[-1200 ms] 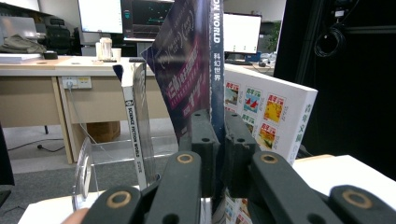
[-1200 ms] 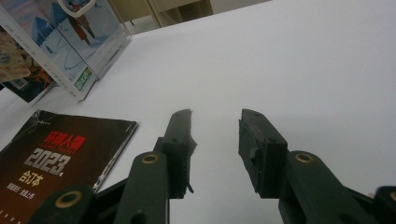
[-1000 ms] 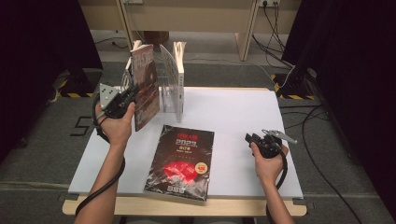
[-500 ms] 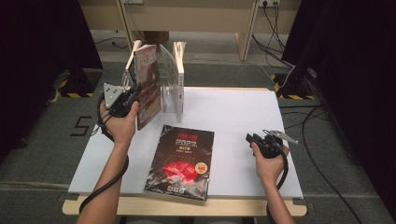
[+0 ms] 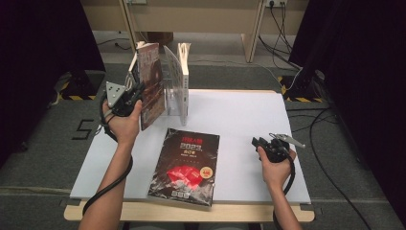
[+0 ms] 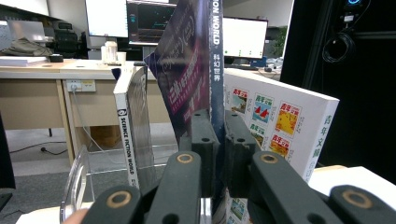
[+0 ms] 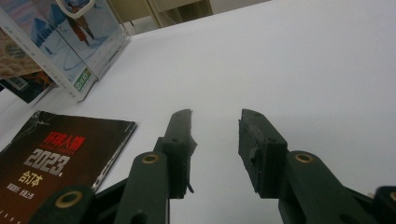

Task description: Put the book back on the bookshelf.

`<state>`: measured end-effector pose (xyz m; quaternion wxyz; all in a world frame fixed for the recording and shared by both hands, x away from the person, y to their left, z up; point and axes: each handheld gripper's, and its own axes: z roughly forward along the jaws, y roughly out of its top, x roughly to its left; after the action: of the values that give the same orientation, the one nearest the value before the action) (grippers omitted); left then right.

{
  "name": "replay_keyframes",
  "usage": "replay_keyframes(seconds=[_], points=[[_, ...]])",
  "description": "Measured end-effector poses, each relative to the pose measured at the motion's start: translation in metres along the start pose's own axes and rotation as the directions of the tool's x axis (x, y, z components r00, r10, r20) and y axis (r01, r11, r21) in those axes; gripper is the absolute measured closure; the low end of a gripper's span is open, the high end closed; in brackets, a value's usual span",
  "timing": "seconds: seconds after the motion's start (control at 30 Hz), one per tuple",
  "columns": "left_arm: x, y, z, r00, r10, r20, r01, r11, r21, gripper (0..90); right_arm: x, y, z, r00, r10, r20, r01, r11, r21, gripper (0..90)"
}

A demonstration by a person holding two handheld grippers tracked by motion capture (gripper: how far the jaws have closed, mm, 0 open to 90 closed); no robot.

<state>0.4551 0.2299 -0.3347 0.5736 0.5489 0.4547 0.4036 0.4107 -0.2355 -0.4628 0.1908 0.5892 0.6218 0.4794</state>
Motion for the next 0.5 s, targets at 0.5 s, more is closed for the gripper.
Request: replay_keyframes(seconds=[0.5], points=[[0.007, -0.005, 0.013, 0.9991, 0.013, -0.041, -0.013, 0.9998, 0.012, 84.3, -0.001, -0.001, 0.001, 1.0, 0.002, 0.002, -0.002, 1.0, -0.002, 64.6]])
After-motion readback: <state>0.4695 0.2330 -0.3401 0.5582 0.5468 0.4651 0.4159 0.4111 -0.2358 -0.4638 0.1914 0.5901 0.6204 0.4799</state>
